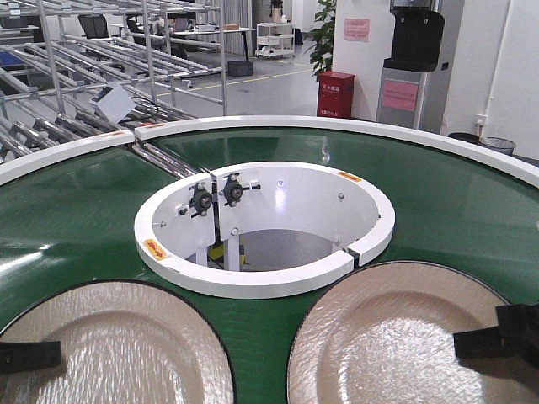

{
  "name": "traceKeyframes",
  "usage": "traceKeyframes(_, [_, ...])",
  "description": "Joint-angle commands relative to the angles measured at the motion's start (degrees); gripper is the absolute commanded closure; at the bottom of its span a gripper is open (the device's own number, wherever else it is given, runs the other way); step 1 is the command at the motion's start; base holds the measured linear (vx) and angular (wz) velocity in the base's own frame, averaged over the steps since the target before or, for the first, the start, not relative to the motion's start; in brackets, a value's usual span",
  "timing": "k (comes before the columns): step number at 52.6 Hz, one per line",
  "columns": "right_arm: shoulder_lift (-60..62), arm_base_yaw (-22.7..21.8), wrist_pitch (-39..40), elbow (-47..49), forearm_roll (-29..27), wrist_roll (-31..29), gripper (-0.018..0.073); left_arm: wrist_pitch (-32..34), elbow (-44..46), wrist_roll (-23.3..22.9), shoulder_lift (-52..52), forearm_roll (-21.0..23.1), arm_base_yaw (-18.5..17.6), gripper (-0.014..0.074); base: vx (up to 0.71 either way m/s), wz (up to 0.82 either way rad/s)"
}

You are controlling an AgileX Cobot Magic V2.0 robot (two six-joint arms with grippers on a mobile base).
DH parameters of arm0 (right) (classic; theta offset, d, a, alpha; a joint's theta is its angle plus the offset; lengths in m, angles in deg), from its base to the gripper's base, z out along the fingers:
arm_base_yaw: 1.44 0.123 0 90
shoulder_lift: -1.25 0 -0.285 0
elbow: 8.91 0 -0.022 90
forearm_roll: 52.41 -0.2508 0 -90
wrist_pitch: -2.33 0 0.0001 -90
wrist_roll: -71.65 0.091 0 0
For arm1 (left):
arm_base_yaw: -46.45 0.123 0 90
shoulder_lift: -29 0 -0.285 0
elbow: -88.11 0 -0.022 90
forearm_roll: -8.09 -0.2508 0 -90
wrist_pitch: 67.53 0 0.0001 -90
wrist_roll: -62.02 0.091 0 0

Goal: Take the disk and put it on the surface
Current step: 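Lift both plates upright off the conveyor with both grippers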

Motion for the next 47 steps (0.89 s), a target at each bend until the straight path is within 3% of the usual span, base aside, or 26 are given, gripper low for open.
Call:
traceKeyframes(1, [3.4, -0.5, 0.7, 1.7, -5.2, 1.3, 0.0568, -0.7, 1.1, -0.5, 3.5, 7.9, -1.9, 0.0603, 0.0, 0.0])
traceKeyframes(47, [4.4, -0.5, 0.6, 1.7, -5.2, 1.4, 0.0568, 1.3, 1.2, -0.4, 4.2, 7.4, -2.3, 0.0601, 0.0, 0.0])
